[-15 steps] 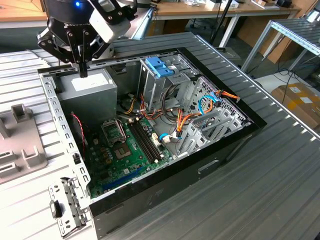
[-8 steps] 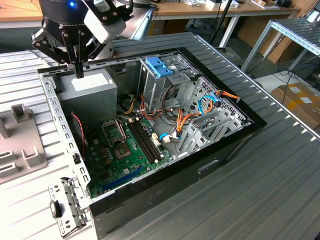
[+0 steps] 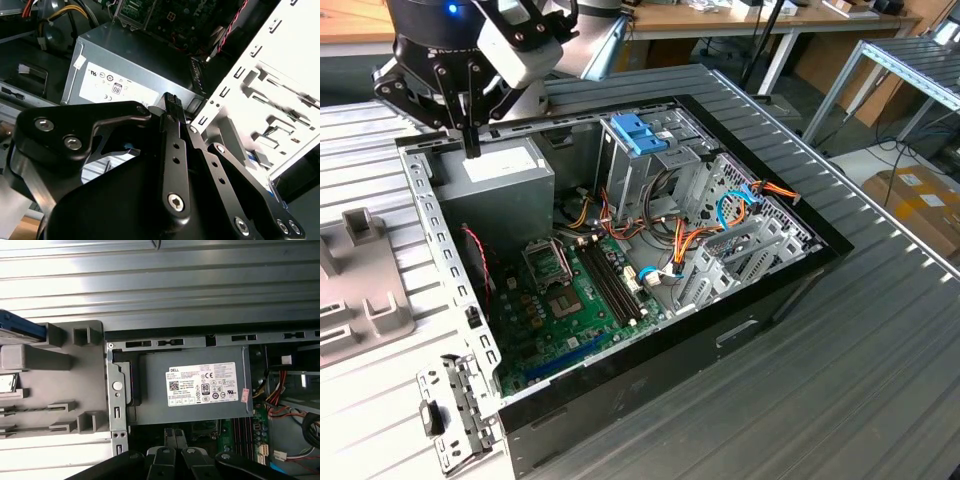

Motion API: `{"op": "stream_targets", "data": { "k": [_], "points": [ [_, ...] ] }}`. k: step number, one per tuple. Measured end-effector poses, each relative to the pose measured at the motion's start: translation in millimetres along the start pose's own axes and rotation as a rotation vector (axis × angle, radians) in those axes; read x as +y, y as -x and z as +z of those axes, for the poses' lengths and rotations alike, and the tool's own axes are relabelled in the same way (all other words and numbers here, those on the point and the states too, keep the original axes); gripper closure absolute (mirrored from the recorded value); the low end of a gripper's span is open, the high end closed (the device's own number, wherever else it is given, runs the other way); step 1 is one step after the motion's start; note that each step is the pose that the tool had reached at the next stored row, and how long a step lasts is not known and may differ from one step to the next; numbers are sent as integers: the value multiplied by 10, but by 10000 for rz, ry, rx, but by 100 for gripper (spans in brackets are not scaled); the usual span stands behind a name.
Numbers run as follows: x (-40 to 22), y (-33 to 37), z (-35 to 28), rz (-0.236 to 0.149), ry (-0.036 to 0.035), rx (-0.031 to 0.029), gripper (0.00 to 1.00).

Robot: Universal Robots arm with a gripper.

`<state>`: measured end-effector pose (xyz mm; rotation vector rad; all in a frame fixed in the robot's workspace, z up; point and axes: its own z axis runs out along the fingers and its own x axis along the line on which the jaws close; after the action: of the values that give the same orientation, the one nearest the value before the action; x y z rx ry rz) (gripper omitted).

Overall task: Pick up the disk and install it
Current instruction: 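Reach for the disk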

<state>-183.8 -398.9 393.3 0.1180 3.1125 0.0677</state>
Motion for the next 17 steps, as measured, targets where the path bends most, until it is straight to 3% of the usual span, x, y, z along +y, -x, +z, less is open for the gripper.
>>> {"op": "stream_targets", "data": {
  "k": [17],
  "points": [
    [-7,-86,-3,0,0,0,89]
  ]
}}
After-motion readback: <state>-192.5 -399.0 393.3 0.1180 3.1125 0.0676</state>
